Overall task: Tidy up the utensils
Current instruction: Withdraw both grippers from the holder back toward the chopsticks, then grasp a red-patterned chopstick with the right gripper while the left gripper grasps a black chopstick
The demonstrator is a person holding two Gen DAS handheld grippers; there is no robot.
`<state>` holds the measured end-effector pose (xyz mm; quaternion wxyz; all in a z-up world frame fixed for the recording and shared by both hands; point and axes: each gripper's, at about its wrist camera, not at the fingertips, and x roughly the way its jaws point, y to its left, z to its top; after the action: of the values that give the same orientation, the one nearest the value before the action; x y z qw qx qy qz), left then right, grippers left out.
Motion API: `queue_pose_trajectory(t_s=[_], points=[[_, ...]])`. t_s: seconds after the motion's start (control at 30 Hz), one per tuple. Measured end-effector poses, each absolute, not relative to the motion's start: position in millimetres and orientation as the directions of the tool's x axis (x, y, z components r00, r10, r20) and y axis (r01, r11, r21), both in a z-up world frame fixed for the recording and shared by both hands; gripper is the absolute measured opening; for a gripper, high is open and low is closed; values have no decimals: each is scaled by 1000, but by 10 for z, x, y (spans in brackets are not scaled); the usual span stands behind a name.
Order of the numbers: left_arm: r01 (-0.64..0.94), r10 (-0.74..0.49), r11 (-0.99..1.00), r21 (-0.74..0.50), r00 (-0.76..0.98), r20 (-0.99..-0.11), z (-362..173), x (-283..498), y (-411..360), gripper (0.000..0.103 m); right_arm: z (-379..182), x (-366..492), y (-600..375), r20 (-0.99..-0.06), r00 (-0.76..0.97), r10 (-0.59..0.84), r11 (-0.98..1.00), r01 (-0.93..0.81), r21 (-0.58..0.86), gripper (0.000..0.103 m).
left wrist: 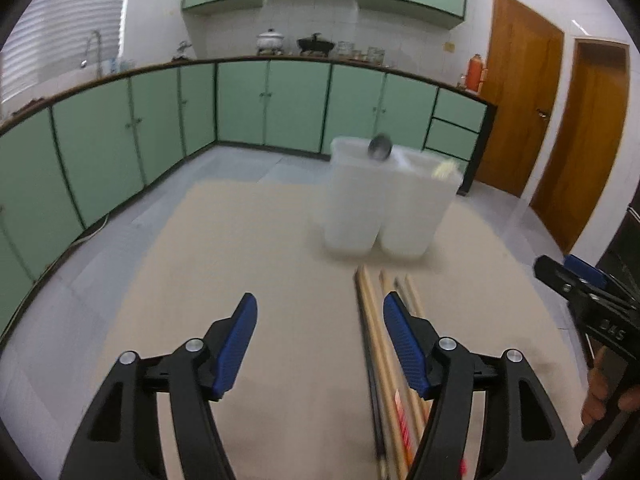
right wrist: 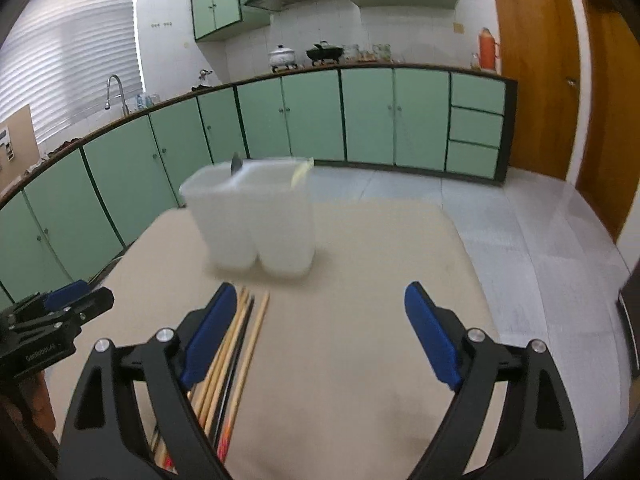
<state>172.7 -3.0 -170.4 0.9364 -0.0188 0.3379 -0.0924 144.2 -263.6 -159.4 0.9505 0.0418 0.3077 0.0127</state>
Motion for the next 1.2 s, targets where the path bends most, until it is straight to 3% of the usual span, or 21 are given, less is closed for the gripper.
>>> queue_pose_trajectory(t_s=[0.17,0.47,0.93,1.2], points=[[133,-154,988,-80,773,-616,-1898,1350,-20,64,-1834,937,-2473,-598,801,33,997,14,73,76],[180,-165,982,-52,702,-693,-2202,1024,-55,64,-2152,564,-2240,-679,728,95,995,-50,87,69],[204,-181,978,-54,682,-708,-2316,902,-148,64,-2417,454,-2015,-736,673,78,995,-93,21,67],[198,-183,978,-61,684,-706,-2315,895,-151,64,-2375,474,-2251,-734,679,1,1000,-5,-3,66]])
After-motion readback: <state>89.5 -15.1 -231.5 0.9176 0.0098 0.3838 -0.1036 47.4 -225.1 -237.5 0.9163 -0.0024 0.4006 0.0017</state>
